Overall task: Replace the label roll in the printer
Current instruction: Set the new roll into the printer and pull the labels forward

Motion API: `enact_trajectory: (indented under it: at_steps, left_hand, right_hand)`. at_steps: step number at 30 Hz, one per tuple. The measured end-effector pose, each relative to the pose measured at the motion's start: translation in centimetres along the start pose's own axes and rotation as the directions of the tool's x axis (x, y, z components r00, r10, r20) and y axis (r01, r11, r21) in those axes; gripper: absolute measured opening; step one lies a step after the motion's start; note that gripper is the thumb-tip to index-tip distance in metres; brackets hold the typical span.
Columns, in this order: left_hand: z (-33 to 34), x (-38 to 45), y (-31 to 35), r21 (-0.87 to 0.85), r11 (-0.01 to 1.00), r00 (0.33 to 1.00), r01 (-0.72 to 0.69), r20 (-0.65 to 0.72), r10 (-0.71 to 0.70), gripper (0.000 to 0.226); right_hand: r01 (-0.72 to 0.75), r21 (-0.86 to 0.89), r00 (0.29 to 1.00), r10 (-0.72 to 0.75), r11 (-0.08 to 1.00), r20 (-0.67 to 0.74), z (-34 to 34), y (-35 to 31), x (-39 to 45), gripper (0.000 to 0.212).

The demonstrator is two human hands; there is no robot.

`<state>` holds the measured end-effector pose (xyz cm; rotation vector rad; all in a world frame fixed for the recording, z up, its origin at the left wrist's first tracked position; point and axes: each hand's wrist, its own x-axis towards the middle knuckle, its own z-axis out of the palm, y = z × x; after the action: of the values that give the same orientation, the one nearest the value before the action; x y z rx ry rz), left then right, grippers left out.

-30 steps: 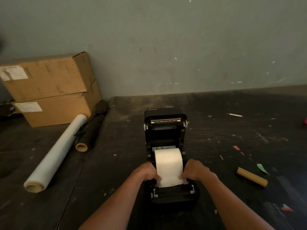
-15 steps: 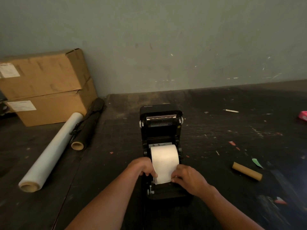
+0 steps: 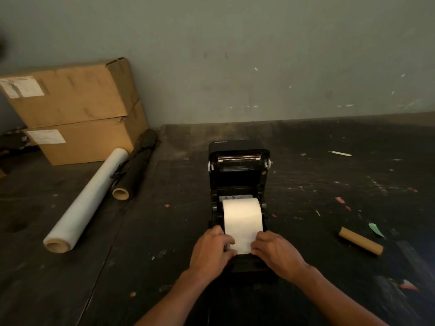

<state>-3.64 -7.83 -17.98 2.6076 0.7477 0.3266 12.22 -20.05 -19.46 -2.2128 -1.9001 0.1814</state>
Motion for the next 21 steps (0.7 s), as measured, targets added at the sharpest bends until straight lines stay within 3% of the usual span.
enact_trajectory:
  at_steps: [11, 17, 21]
  left_hand:
    - [0.2, -0.5, -1.6, 0.223, 0.929, 0.955, -0.296, 0.071, 0.288, 0.035]
    - [0.5, -1.0, -2.1, 0.29, 0.874, 0.92, -0.391, 0.148, 0.362, 0.043]
    - [1.4, -1.8, -2.5, 0.28, 0.864, 0.907, -0.42, 0.091, 0.411, 0.028]
  right_hand:
    - [-0.001, 0.021, 1.0, 0.001, 1.0, -0.016, -0.2, -0.6, -1.3, 0.027]
    - [-0.013, 0.054, 0.999, 0.015, 0.998, -0.047, 0.2, -0.9, -2.5, 0.026]
    - [-0.042, 0.103, 0.997, 0.048, 0.994, -0.065, 0.6, -1.3, -3.5, 0.023]
